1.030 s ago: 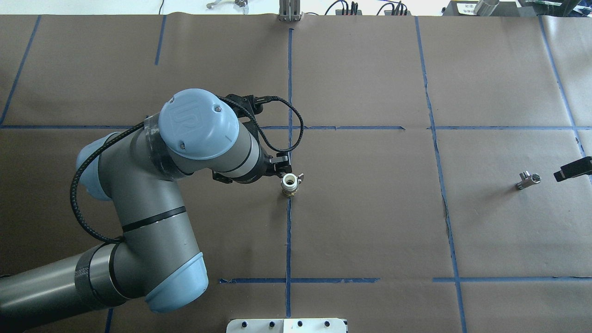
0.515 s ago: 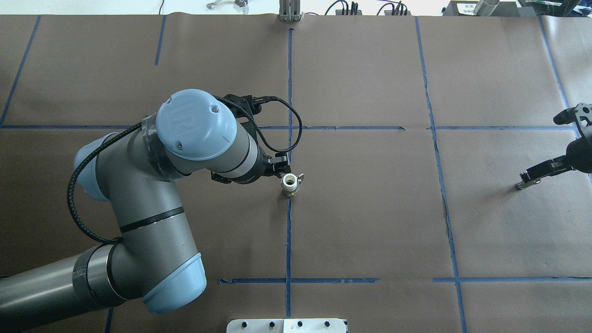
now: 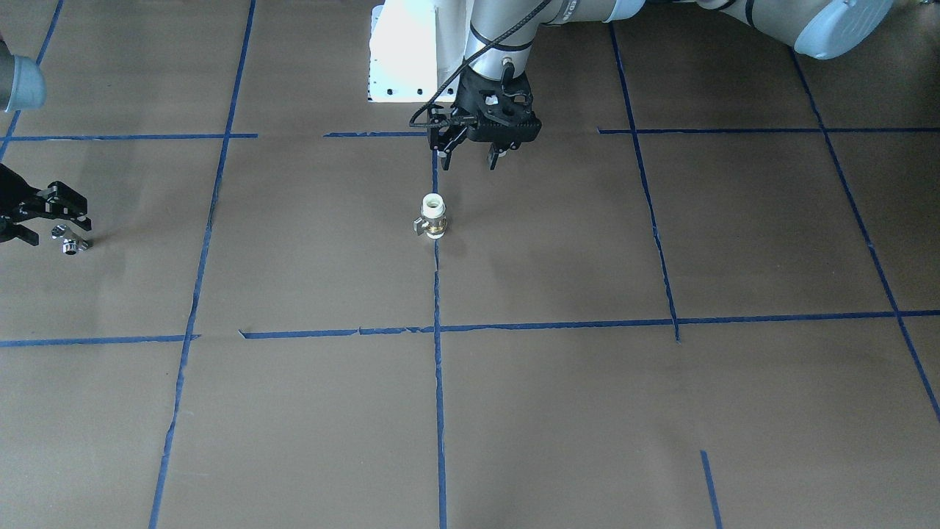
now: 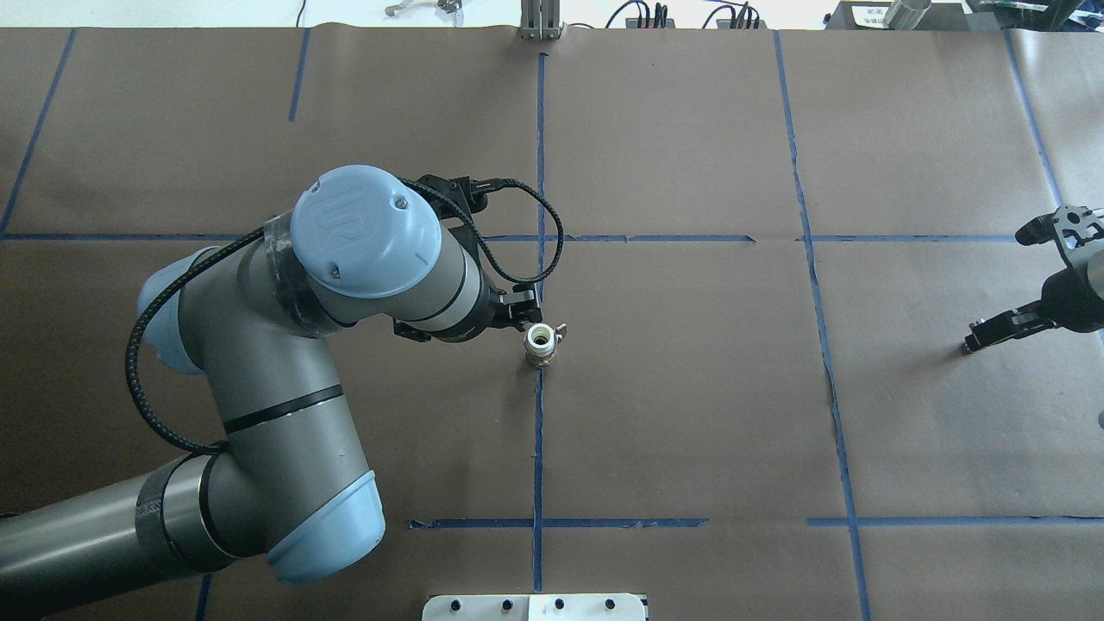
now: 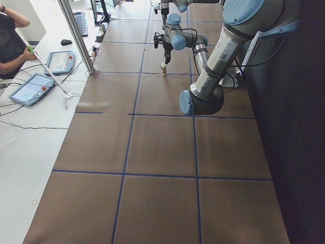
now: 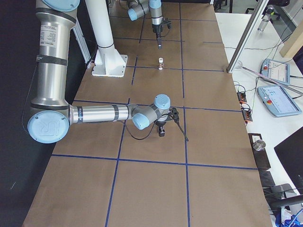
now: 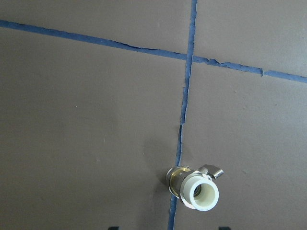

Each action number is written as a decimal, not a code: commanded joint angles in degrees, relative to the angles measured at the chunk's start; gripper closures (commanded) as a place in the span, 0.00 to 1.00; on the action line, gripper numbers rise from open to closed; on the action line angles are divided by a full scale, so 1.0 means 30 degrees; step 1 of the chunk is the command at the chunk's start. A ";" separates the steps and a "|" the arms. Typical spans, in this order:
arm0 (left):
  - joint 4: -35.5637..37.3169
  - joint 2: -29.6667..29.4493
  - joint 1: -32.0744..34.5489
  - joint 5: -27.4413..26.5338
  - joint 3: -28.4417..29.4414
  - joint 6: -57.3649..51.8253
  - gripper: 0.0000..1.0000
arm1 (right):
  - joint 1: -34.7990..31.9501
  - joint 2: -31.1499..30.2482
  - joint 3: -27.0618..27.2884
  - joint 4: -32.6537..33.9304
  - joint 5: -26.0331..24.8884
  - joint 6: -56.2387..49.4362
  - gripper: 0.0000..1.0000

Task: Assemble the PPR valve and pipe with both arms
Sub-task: 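Grasp the chrome threaded fitting with the right gripper while the left gripper holds the pipe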

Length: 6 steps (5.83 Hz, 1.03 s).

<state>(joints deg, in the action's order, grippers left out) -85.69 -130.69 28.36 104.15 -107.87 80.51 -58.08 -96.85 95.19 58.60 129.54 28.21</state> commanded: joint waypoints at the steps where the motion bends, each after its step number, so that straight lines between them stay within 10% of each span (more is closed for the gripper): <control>1: 0.0000 0.0000 -0.0021 0.0000 0.0008 -0.0001 0.25 | 0.0055 -0.0002 -0.0031 0.0007 -0.0056 0.0088 0.71; 3: 0.0000 0.0000 -0.0021 0.0000 0.0008 -0.0001 0.25 | 0.0055 -0.0002 0.0085 -0.0022 -0.0057 0.0844 1.00; 6: -0.0029 0.0377 -0.0021 0.0000 -0.0166 -0.0146 0.25 | 0.2411 0.1100 0.6103 0.0857 0.0178 0.8659 1.00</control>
<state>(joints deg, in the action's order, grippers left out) -85.72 -130.32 28.30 104.15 -108.01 80.37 -54.71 -95.68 108.05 60.70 130.07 43.68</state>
